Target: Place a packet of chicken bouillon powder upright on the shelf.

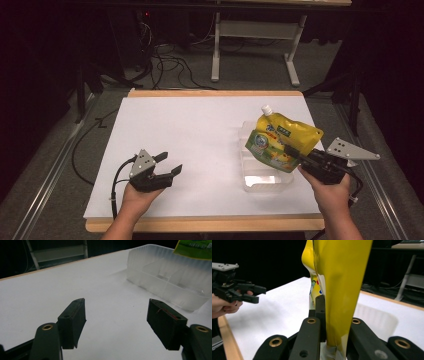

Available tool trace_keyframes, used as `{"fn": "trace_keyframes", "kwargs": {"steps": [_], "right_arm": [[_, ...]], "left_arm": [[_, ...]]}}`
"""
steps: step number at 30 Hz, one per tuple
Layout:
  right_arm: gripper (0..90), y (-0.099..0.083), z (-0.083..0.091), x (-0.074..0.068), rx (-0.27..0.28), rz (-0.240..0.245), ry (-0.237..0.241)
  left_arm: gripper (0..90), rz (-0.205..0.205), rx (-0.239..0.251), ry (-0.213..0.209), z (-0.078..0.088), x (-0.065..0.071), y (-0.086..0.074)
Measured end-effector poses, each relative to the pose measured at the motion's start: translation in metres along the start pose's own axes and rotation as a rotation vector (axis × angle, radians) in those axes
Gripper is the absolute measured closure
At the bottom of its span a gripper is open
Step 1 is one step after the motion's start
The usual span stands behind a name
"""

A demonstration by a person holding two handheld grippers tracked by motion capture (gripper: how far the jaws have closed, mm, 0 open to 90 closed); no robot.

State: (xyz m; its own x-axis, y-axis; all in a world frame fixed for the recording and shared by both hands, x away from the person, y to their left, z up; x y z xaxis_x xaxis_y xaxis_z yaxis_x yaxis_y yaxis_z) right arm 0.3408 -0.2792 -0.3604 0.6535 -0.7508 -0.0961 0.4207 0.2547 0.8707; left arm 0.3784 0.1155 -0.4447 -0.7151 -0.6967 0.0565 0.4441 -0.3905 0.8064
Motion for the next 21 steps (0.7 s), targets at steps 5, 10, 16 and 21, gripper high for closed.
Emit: {"fn": "trace_keyframes", "kwargs": {"steps": [5,10,16,21], "right_arm": [[87.2,-0.010,-0.010,-0.003,-0.044,0.008,-0.001],[87.3,-0.018,-0.014,-0.001,-0.072,0.017,-0.016],[87.3,-0.027,-0.016,-0.001,-0.096,0.008,-0.008],[87.3,-0.027,-0.013,-0.004,-0.091,0.017,-0.001]], "left_arm": [[31.8,-0.005,-0.002,-0.001,0.000,0.001,0.000],[31.8,-0.008,-0.008,-0.002,-0.001,0.001,0.000],[31.8,-0.003,0.000,-0.003,0.000,0.000,0.000],[31.8,-0.007,-0.002,-0.003,0.001,0.000,0.000]]}}
Point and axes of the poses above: each handheld gripper's, and its own axes: z roughly backward along the jaws, y roughly out of its top, x roughly to its right, the point moved 6 cm from there along -z, roughly forward along the jaws, and after that the axes turned 14 degrees about -x, right-handed, at the moved point
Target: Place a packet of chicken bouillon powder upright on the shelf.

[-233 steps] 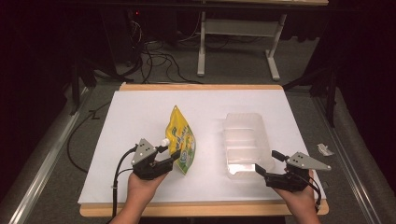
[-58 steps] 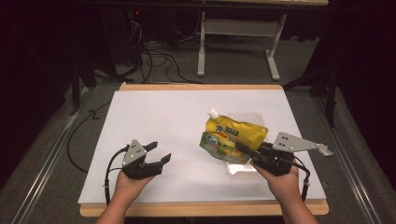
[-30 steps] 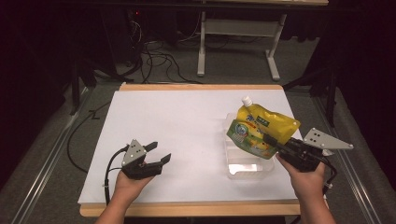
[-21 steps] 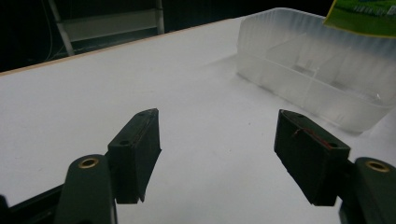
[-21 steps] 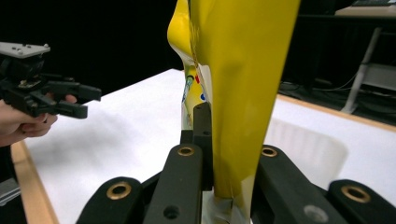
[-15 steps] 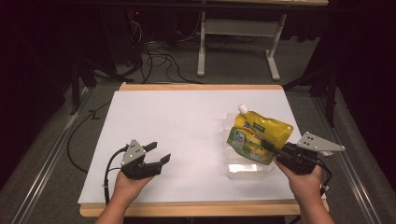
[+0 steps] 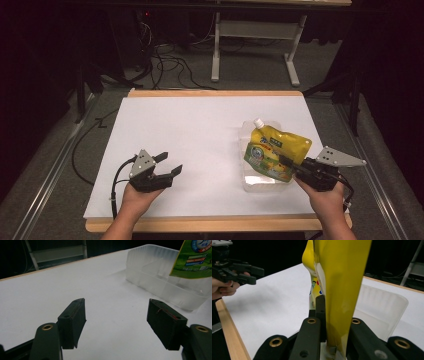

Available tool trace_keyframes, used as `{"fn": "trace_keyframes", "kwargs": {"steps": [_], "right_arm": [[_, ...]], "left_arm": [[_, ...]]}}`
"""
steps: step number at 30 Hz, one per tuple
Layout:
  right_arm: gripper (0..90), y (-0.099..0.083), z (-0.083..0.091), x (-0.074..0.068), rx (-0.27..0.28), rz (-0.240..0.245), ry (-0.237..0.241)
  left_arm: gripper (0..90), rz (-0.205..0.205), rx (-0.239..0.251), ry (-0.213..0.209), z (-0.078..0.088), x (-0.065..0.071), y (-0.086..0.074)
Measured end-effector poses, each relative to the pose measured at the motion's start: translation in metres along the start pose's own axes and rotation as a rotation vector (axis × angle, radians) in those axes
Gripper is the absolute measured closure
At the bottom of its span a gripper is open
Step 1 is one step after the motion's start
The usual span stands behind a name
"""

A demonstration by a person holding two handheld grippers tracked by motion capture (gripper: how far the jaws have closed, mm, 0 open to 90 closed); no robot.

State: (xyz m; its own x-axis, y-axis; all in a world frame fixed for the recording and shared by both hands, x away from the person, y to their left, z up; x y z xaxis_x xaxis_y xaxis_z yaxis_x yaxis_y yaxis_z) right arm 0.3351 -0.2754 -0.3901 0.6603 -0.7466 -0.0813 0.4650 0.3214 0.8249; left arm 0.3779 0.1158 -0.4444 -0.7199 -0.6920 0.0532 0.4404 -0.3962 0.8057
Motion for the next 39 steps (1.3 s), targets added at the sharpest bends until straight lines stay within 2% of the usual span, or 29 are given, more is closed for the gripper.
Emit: {"fn": "trace_keyframes", "kwargs": {"steps": [5,10,15,24,32,39], "right_arm": [[87.3,0.003,0.004,-0.005,0.010,0.014,0.016],[87.3,-0.003,0.000,-0.004,-0.023,0.011,0.004],[87.1,-0.012,-0.007,-0.001,-0.043,-0.017,0.005],[86.8,-0.020,-0.019,0.003,-0.081,-0.034,-0.002],[85.6,-0.025,-0.024,0.006,-0.086,-0.049,0.005],[84.1,-0.033,-0.025,0.013,-0.070,-0.094,0.026]], "left_arm": [[31.8,0.005,0.000,0.001,0.001,-0.001,0.000],[31.7,0.009,0.000,0.001,0.000,-0.001,0.000],[31.7,0.006,-0.006,0.001,-0.002,0.000,-0.001],[31.7,0.002,-0.008,-0.001,-0.002,0.000,-0.001],[31.6,0.003,-0.010,-0.007,-0.003,0.000,-0.001],[31.7,-0.001,-0.010,-0.013,-0.004,0.002,-0.001]]}}
Point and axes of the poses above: each handheld gripper's, and its own axes: z roughly backward along the jaws, y roughly out of its top, x roughly to its right, the point moved 6 cm from there along -z, roughly forward along the jaws, and after that the axes turned 14 degrees about -x, right-handed, at the moved point
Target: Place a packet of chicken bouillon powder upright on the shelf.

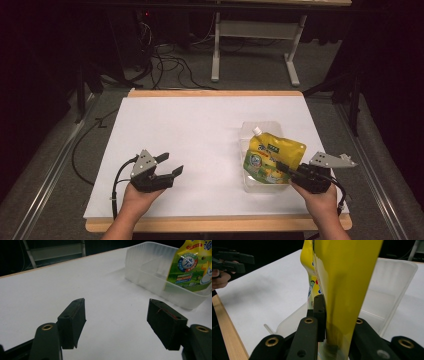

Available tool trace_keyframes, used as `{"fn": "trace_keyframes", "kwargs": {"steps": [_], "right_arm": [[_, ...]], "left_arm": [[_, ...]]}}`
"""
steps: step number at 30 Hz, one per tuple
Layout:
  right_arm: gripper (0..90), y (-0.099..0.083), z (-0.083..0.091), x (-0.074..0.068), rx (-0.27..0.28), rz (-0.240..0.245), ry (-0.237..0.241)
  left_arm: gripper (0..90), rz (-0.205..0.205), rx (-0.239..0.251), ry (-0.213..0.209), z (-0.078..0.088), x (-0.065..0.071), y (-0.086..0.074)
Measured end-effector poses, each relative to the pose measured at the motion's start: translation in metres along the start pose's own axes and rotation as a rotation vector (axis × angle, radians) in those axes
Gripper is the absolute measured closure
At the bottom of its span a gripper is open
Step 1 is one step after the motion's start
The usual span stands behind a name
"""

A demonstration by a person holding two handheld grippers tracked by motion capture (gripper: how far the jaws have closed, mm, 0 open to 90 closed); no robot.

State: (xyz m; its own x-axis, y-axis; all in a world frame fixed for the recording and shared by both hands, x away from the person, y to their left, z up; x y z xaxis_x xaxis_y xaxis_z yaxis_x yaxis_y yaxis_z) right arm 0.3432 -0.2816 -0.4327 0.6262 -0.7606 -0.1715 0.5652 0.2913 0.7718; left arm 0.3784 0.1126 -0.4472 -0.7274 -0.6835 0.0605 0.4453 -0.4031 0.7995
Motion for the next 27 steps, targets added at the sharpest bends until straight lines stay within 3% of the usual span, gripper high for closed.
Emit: {"fn": "trace_keyframes", "kwargs": {"steps": [17,18,19,20,21,22,23,26,27], "right_arm": [[79.5,-0.007,0.000,0.000,-0.003,-0.013,-0.009],[69.7,-0.006,0.000,-0.001,0.000,-0.009,-0.023],[69.7,-0.006,0.000,-0.001,0.000,-0.009,-0.023],[63.2,-0.005,0.002,-0.001,0.008,-0.016,-0.027],[55.0,-0.003,0.004,-0.002,0.024,-0.021,-0.033],[39.1,0.001,0.009,-0.003,0.052,-0.035,-0.041],[39.1,0.001,0.009,-0.003,0.052,-0.035,-0.041],[19.0,0.012,0.023,-0.008,0.106,-0.055,-0.080],[16.8,0.015,0.027,-0.009,0.117,-0.059,-0.090]], "left_arm": [[31.4,-0.012,-0.014,-0.013,-0.003,0.003,-0.001],[31.3,-0.013,-0.013,-0.015,-0.003,0.004,-0.001],[31.3,-0.013,-0.013,-0.015,-0.003,0.004,-0.001],[31.3,-0.013,-0.012,-0.016,-0.003,0.004,-0.001],[31.3,-0.013,-0.010,-0.017,-0.003,0.004,-0.001],[31.3,-0.013,-0.010,-0.020,-0.002,0.004,0.000],[31.3,-0.011,-0.005,-0.019,-0.002,0.004,0.000],[31.3,-0.011,0.006,-0.025,0.001,0.006,0.002],[31.3,-0.011,0.006,-0.025,0.001,0.006,0.002]]}}
Point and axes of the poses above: each handheld gripper's, and its own axes: z roughly backward along the jaws, y roughly out of its top, x roughly to its right, the point moved 6 cm from there along -z, roughly forward along the jaws, and after that the axes turned 14 degrees about -x, right-handed, at the moved point
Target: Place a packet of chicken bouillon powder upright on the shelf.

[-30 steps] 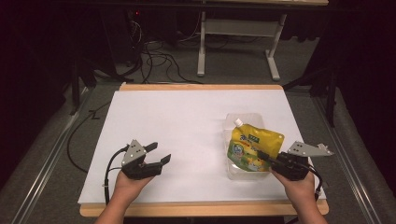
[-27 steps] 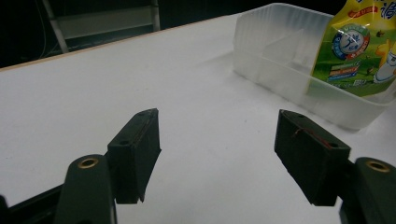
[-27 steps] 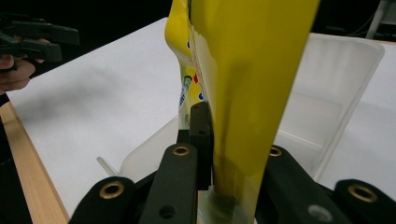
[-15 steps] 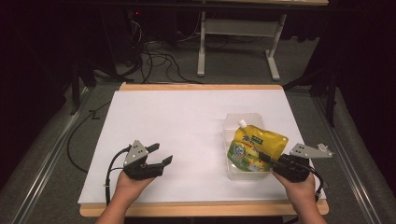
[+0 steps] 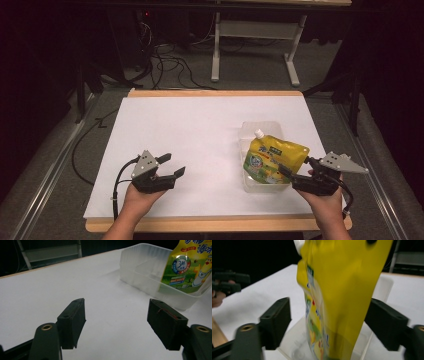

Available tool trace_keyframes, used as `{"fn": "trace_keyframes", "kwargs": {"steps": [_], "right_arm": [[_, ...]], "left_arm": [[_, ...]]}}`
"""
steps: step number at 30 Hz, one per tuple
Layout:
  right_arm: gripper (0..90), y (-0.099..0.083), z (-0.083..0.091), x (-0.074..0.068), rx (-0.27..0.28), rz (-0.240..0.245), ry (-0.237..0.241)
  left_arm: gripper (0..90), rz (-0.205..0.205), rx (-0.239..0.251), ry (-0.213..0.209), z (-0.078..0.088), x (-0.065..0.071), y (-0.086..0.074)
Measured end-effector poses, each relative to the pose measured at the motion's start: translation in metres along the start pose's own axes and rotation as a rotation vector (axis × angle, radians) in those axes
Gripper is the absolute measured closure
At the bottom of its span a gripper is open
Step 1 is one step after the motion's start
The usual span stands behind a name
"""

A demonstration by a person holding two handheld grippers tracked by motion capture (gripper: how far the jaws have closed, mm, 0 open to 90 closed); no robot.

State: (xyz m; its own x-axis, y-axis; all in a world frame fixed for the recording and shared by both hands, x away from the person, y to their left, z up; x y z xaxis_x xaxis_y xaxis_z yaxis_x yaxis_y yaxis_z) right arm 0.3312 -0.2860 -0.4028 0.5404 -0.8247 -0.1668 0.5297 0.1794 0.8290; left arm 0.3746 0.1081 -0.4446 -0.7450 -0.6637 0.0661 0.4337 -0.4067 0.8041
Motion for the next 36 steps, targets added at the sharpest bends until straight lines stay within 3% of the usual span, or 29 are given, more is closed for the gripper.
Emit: {"fn": "trace_keyframes", "kwargs": {"steps": [6,12,16,20,21,25,31,36], "right_arm": [[15.1,0.015,0.018,-0.008,0.060,0.012,-0.014],[14.9,0.033,0.041,-0.021,0.137,0.054,-0.024],[15.1,0.048,0.057,-0.042,0.194,0.112,-0.011],[15.3,0.053,0.059,-0.057,0.202,0.147,0.014],[15.5,0.053,0.055,-0.066,0.199,0.164,0.041],[15.4,0.049,0.040,-0.074,0.170,0.176,0.069],[15.4,0.018,-0.009,-0.078,0.041,0.161,0.123],[15.3,0.005,-0.027,-0.076,-0.024,0.158,0.125]], "left_arm": [[31.2,-0.012,0.009,-0.009,0.001,0.005,0.003],[31.2,-0.019,0.007,-0.013,0.000,0.008,0.004],[31.2,-0.017,0.008,-0.018,0.000,0.009,0.004],[31.2,-0.020,0.004,-0.018,-0.001,0.009,0.004],[31.2,-0.022,0.002,-0.019,-0.001,0.010,0.004],[31.1,-0.025,0.001,-0.021,-0.001,0.011,0.004],[30.9,-0.030,-0.003,-0.022,-0.002,0.012,0.003],[30.6,-0.027,-0.004,-0.026,-0.002,0.012,0.003]]}}
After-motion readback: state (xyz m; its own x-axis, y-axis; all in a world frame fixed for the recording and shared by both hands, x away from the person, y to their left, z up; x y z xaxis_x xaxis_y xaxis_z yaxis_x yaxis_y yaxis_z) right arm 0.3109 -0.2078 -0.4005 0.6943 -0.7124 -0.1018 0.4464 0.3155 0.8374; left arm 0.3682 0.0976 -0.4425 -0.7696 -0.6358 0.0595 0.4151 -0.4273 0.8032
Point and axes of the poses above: each handheld gripper's, and its own axes: z roughly backward along the jaws, y roughly out of its top, x roughly to its right, the point moved 6 cm from there along -z, roughly forward along the jaws, and after that the axes turned 14 degrees about -x, right-handed, at the moved point
